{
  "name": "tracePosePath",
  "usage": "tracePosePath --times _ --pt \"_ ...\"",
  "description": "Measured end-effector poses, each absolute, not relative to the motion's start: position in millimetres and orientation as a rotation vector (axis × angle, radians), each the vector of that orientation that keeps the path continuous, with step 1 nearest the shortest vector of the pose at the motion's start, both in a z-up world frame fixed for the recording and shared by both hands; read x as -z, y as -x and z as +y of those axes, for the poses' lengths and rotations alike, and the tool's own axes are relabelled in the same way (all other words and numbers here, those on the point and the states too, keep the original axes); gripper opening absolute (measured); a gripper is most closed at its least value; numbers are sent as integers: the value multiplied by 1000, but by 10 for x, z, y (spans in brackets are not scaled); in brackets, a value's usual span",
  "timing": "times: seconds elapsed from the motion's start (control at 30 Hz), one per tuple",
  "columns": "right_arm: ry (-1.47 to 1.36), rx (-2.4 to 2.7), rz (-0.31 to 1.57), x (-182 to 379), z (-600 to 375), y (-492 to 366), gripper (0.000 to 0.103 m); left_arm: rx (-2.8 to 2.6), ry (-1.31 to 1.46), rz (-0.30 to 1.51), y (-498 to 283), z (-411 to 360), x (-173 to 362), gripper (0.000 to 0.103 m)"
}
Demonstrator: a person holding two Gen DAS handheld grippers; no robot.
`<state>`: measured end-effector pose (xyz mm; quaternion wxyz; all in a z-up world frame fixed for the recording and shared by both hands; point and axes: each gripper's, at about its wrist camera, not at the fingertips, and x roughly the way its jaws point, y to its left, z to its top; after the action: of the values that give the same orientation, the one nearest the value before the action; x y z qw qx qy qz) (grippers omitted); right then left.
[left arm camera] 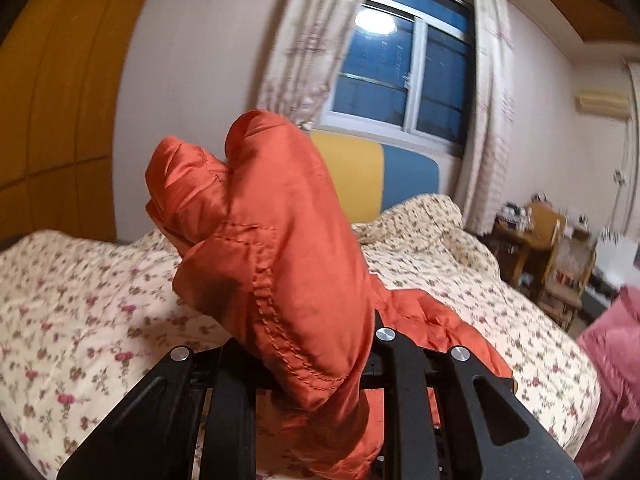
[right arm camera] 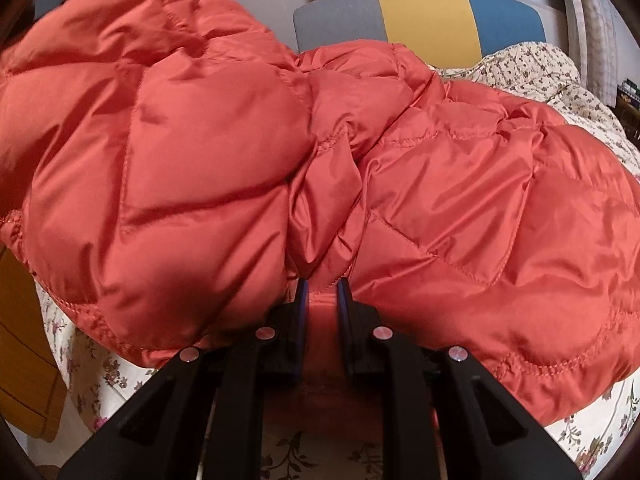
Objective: Fold large clothes
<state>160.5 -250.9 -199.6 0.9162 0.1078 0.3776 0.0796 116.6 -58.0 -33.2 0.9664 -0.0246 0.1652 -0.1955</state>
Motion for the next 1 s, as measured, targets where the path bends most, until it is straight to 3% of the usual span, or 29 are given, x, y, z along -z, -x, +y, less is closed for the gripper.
tracePosePath --times 0.07,0.13,0.4,0.6,0.87,1.0 --pt "-265 -179 779 1958 -2571 -1580 17 402 -3 333 -1146 -705 327 20" --pt "-319 -187 756 1888 -2698 -1496 25 409 -31 333 -1127 -803 327 20" --pt "-401 29 598 1566 -3512 -895 28 437 -128 327 -1045 -1145 387 20" --pt "-535 119 637 1740 -4020 -701 26 492 -190 333 -1003 -1472 482 20" --pt "-568 131 618 1685 -4117 -459 33 562 -251 364 -1029 -1951 727 21" --pt "-611 156 611 1690 -4265 -329 33 590 -323 380 -1016 -2259 925 26"
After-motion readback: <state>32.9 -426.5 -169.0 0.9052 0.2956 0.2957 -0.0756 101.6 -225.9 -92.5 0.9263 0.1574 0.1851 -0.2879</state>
